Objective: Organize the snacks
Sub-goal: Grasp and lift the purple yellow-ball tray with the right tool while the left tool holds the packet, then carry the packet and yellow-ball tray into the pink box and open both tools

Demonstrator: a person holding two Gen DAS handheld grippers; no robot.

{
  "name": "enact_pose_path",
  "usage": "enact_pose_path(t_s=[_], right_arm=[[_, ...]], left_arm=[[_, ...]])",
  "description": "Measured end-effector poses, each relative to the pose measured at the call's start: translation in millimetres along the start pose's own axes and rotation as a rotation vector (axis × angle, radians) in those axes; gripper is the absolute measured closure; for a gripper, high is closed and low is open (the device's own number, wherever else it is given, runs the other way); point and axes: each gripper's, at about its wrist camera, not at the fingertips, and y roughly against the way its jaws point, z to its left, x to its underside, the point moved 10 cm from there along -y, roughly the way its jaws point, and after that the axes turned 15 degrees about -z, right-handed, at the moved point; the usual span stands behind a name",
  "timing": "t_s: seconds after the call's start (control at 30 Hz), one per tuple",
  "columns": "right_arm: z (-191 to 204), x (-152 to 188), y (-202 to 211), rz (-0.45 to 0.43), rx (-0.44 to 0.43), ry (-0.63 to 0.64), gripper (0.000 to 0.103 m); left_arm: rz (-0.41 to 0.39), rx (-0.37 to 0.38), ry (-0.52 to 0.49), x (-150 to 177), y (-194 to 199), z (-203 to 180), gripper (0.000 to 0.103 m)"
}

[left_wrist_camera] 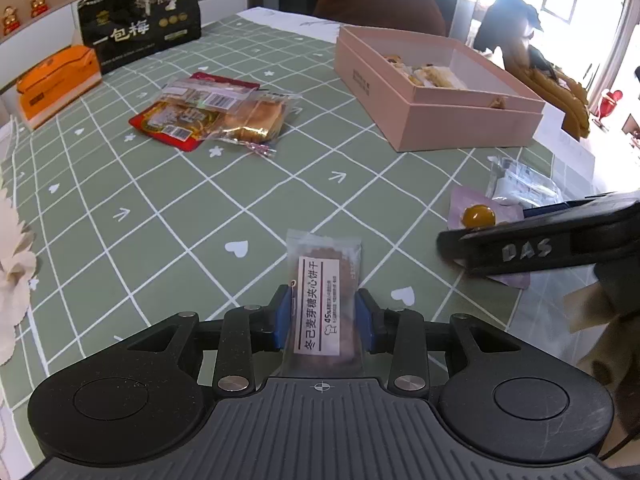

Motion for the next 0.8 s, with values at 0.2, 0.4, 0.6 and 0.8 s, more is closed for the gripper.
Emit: enact_pose_path(t_s=[0.2, 0.4, 0.6, 0.8], right_arm=[[11, 3, -3, 0.001, 0.051, 0.043, 0.009], [15, 2, 7, 0.051, 0.034, 0.038, 0.035], [16, 8, 29, 0.047, 0.02, 0.054, 0.036], [-5, -16, 49, -0.025, 0.015, -0.014, 0.036]], left_arm=[[-0.02, 0.033, 0.006, 3, 4, 2, 0.063], [-0.029, 0.052, 0.028, 3, 6, 5, 0.063], [-0.035, 0.068, 0.035, 6, 9, -1, 0.064], [-0.018, 0.102, 0.035, 0, 6, -15, 0.065]])
